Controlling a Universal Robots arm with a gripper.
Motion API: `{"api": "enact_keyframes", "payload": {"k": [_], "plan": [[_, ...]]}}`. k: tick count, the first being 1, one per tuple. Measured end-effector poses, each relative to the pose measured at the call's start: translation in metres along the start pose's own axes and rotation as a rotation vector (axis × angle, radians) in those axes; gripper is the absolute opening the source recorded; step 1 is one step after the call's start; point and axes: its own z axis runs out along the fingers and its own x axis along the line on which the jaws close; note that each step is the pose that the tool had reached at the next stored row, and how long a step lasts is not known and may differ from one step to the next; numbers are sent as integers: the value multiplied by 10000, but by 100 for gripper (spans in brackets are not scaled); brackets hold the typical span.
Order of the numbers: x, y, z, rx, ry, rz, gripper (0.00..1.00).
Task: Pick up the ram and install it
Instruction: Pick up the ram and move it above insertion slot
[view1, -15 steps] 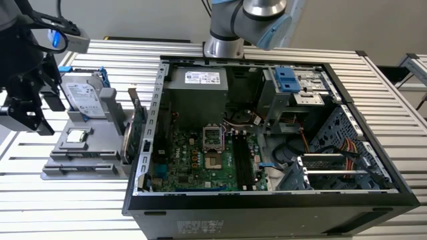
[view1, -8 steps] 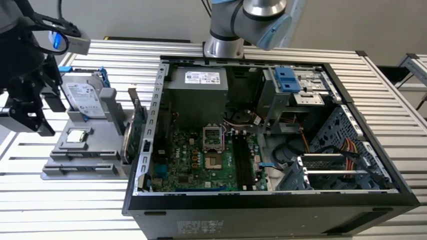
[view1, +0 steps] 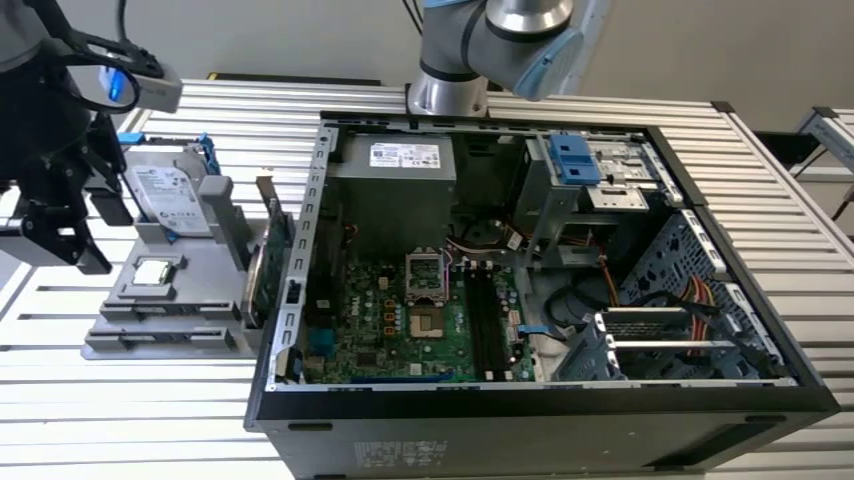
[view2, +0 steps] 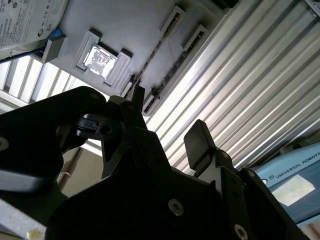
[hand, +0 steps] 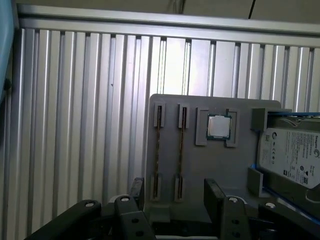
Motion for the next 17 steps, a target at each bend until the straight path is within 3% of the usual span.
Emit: {"api": "enact_keyframes", "payload": {"k": [17], "plan": [[-6, -3, 70, 1, 11, 5, 100]]}}
